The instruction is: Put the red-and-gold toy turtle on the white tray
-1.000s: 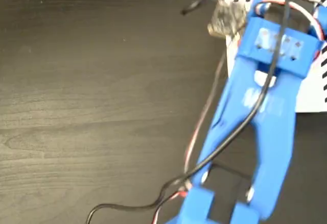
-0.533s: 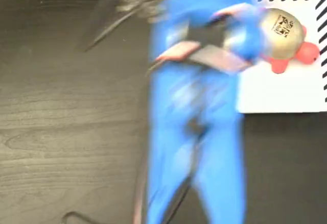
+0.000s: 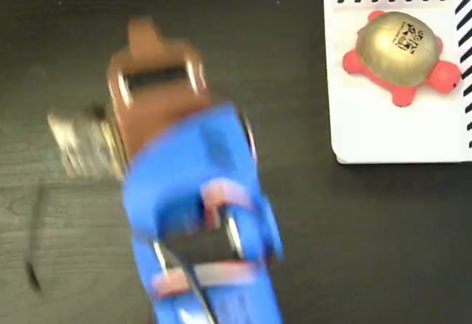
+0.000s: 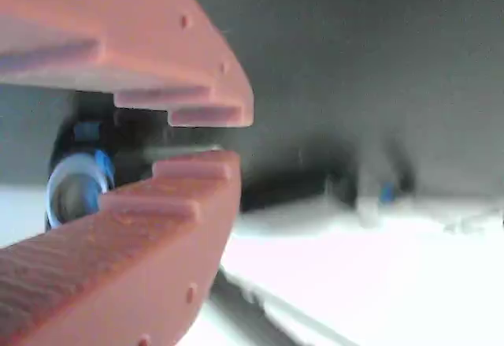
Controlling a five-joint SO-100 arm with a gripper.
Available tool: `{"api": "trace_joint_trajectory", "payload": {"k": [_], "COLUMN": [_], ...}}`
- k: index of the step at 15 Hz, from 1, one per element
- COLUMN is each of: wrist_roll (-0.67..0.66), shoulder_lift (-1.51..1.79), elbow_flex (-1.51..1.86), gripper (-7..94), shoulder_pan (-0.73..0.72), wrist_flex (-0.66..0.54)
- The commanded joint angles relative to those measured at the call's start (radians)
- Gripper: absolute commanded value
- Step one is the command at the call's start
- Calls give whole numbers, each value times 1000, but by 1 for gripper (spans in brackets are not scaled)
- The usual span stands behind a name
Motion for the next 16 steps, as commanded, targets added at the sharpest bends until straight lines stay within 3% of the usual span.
{"api": "trace_joint_trajectory", "payload": {"k": [1, 4, 11, 16], "wrist_roll": [40, 18, -55, -20], "shoulder_lift": [215, 426, 729, 735], "elbow_flex": [179, 364, 537, 549], "gripper": [0, 0, 0, 0], "shoulder_pan": [-5, 46, 63, 98], "wrist_flex": [12, 124, 509, 508]}}
